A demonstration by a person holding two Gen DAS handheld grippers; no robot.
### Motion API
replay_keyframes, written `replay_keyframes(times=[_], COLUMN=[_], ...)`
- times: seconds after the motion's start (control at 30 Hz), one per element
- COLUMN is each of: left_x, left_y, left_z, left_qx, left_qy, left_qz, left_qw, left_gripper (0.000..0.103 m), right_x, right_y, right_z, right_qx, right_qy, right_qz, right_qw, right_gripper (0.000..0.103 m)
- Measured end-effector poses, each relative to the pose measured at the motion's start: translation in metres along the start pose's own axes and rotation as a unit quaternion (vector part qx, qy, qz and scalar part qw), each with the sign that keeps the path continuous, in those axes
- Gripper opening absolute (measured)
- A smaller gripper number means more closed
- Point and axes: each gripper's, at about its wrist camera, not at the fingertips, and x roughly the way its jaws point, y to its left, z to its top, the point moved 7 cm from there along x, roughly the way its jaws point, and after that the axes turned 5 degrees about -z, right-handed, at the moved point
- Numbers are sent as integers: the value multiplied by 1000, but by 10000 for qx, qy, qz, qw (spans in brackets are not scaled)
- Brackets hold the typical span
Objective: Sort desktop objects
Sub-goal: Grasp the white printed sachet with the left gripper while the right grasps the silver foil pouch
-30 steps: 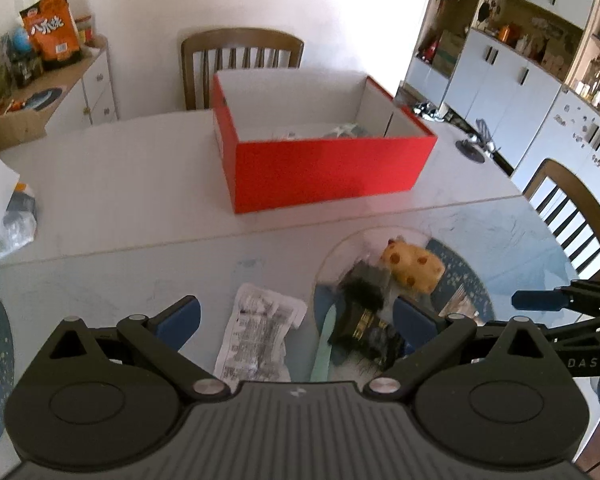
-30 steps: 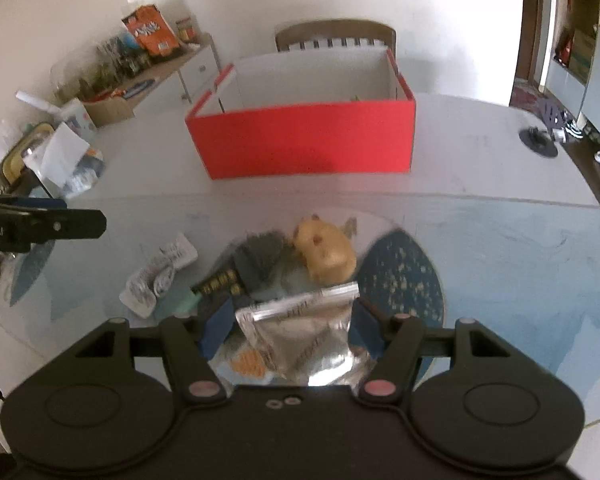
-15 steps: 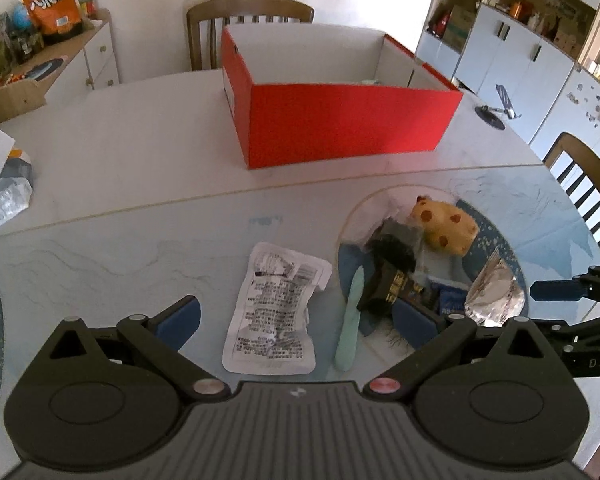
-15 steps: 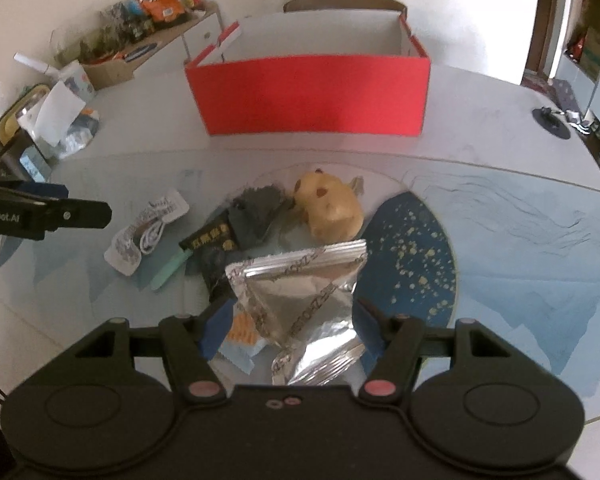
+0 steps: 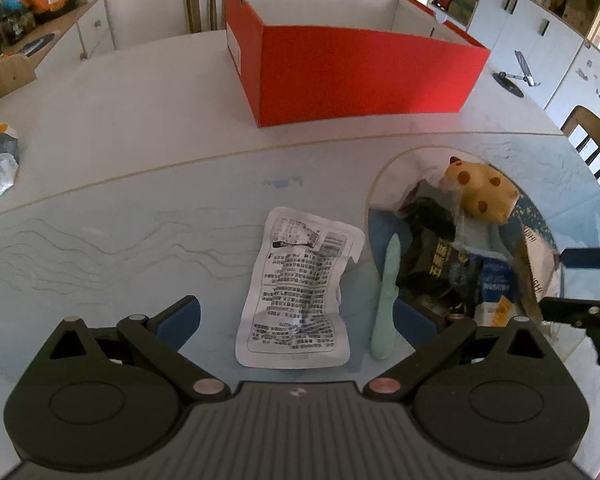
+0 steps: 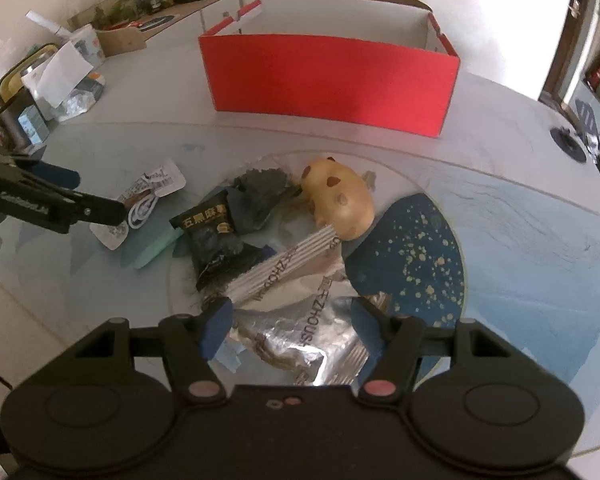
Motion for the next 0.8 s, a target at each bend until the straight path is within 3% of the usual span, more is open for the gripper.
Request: replay_keyframes(times=[0.33,0.47,0.8], left_x=[9,9,17], left_y=[-1,0,0], left_z=[2,3,4], left_qx=[47,117,116], left_qy=[49,59,131], left_qz=[-134,-166,-209], left_qw=[9999,9998,9996], left_gripper=[103,103,103], right_x=[-5,-15,-7], right_y=[-8,-7,1], right_z=[3,-4,4], right_qx=[-410,-1113,-2157], right_qy=[85,219,267], right_qz=[194,565,807], right_qw=[9989,9919,9727], right_gripper=[66,66,66])
